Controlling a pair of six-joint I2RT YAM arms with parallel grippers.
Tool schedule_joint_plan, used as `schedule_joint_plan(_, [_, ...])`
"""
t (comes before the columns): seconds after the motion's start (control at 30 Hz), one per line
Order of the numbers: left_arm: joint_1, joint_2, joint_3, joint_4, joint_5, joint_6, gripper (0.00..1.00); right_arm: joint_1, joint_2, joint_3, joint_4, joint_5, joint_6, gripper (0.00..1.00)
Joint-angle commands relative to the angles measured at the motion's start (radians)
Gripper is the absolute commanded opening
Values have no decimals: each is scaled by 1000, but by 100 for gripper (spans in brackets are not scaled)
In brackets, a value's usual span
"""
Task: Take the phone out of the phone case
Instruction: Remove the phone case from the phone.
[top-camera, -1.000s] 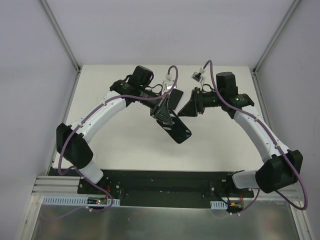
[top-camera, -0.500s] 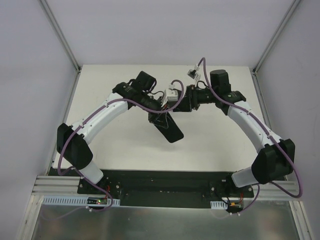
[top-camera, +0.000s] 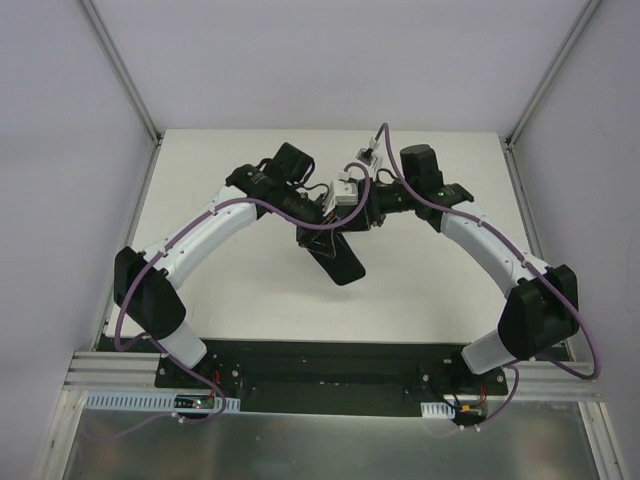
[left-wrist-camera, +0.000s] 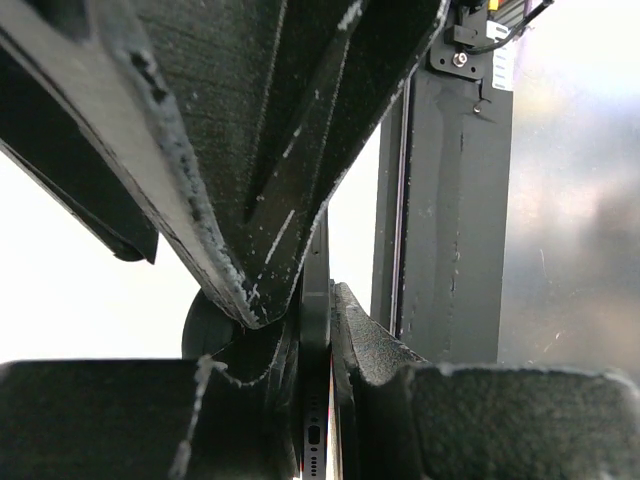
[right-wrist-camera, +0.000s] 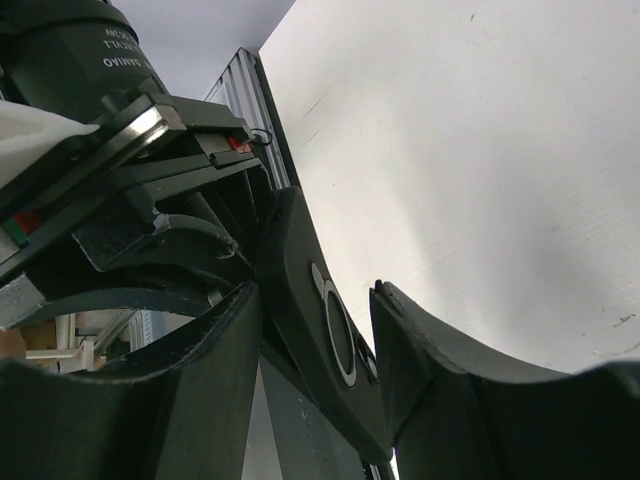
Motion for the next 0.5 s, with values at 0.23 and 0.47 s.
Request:
schedule_joint_plan(0.23, [-9, -17, 88, 25, 11, 4, 0, 73, 21, -19, 3, 17, -57, 49])
schedule_joint_plan(0.47, [-9, -28, 110, 33, 104, -42, 0, 74, 66, -31, 26, 46, -45, 34])
